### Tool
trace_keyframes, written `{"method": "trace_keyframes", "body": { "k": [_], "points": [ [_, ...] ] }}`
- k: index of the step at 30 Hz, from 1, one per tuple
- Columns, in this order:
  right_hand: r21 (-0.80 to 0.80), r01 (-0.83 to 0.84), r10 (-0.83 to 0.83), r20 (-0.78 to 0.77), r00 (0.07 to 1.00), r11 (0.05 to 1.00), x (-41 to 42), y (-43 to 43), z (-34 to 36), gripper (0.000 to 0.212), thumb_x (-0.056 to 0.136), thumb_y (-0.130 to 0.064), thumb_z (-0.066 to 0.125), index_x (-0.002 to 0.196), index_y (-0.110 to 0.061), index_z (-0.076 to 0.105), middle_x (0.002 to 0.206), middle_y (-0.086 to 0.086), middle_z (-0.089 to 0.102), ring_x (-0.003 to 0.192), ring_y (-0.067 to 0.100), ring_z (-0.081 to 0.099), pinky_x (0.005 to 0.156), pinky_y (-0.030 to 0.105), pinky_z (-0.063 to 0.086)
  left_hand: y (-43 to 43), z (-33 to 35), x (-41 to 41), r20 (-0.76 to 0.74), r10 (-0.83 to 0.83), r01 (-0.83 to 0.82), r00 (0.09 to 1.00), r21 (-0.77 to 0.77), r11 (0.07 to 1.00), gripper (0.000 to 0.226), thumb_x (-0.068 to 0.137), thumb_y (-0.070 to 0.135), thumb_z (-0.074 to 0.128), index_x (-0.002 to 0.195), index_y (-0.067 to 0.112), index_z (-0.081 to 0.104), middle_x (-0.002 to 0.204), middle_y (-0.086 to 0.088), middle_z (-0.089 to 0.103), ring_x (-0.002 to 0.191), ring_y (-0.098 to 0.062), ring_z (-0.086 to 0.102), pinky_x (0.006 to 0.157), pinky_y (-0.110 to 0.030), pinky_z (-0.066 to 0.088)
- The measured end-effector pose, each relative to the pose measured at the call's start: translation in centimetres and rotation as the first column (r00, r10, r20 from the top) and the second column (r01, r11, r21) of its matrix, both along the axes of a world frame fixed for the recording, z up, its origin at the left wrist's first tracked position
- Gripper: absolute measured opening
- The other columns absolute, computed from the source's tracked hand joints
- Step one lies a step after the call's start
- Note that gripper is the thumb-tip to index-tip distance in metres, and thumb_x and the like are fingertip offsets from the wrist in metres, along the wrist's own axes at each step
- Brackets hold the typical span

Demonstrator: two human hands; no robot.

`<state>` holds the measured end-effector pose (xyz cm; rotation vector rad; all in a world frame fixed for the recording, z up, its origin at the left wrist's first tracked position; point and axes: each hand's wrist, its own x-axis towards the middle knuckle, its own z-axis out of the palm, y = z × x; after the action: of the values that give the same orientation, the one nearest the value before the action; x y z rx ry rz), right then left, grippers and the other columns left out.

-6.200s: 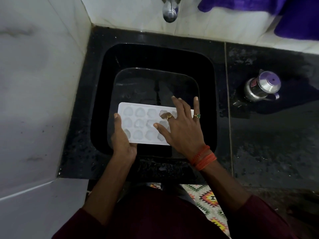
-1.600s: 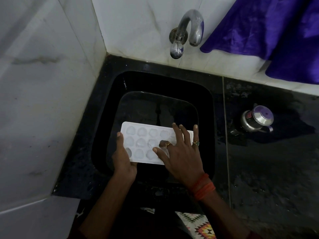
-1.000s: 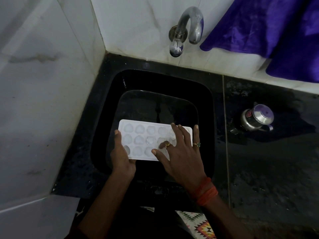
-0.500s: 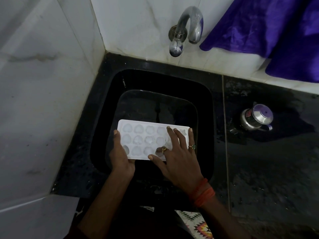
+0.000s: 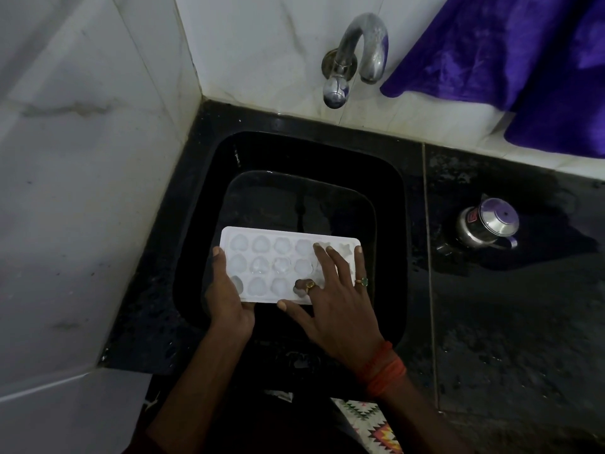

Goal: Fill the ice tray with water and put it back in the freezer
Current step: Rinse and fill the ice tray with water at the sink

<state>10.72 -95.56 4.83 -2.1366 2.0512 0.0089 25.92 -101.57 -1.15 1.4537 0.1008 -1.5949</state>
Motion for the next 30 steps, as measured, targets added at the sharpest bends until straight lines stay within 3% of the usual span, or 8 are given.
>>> {"method": "trace_keyframes", "body": {
  "k": [10,24,30],
  "points": [
    [0.010,-0.015,0.015,-0.004,1.000,1.000,0.4,0.5,0.4,0.068,0.091,-0.079,0.025,0.112,-0.031,0.070,0.159,0.010,0.033,0.151,0.025,0.021,0.122,0.053,-0.010,0.2,0.2,0.2,0.020,-0.029,0.029,0.999,-0.024,0.999,0.049,0.089,0.066,0.066,0.110,0.022,0.075,0.097,-0.003,0.082,0.082,-0.027,0.080,0.057,-0.042,0.063],
    [0.085,-0.027,0.029,-0.024,0.999,0.996,0.5,1.1,0.6,0.075,0.090,-0.081,0.019,0.124,-0.032,0.065,0.162,0.009,0.026,0.152,0.026,0.016,0.120,0.051,-0.017,0.4,0.3,0.1,0.014,-0.025,0.026,1.000,-0.011,1.000,0.053,0.086,0.067,0.069,0.114,0.023,0.076,0.103,-0.004,0.081,0.086,-0.029,0.079,0.065,-0.048,0.064],
    [0.046,-0.024,0.024,-0.019,1.000,0.999,0.2,1.3,0.5,0.072,0.091,-0.079,0.021,0.120,-0.031,0.067,0.159,0.010,0.033,0.150,0.027,0.024,0.122,0.054,-0.010,0.3,0.2,-0.1,0.007,-0.024,0.024,1.000,-0.006,1.000,0.052,0.086,0.067,0.069,0.112,0.023,0.076,0.099,-0.002,0.082,0.084,-0.028,0.079,0.063,-0.047,0.064]
  ]
}}
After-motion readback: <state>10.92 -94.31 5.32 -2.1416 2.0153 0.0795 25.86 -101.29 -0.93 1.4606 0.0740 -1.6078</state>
